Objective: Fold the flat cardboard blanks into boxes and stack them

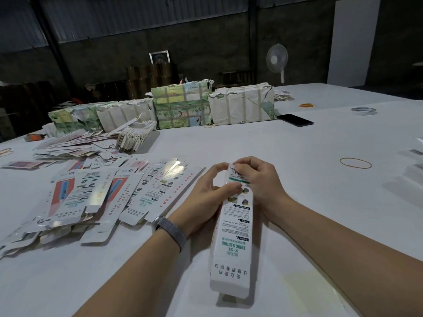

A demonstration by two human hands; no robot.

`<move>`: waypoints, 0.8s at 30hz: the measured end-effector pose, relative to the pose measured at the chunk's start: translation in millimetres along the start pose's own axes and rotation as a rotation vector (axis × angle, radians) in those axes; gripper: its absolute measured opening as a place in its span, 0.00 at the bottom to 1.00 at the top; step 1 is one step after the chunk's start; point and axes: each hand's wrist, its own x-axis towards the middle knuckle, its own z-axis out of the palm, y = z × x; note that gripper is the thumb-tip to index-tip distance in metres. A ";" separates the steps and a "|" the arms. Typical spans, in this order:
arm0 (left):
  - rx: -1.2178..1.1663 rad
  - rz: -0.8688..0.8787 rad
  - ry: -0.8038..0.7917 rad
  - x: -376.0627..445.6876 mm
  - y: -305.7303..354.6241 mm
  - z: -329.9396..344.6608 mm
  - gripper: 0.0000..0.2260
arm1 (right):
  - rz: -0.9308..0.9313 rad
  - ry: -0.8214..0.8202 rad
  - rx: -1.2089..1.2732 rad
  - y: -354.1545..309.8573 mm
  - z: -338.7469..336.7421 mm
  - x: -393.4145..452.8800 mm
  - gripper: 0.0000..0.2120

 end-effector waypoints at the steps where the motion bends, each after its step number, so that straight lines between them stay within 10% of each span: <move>1: 0.003 0.002 0.003 0.1 0.1 0.0 0.23 | 0.000 -0.005 -0.004 0.0 -0.2 -0.3 0.14; 24: 0.026 -0.016 -0.078 0.1 1.0 -4.9 0.24 | 0.046 0.051 -0.018 -1.8 0.0 3.1 0.16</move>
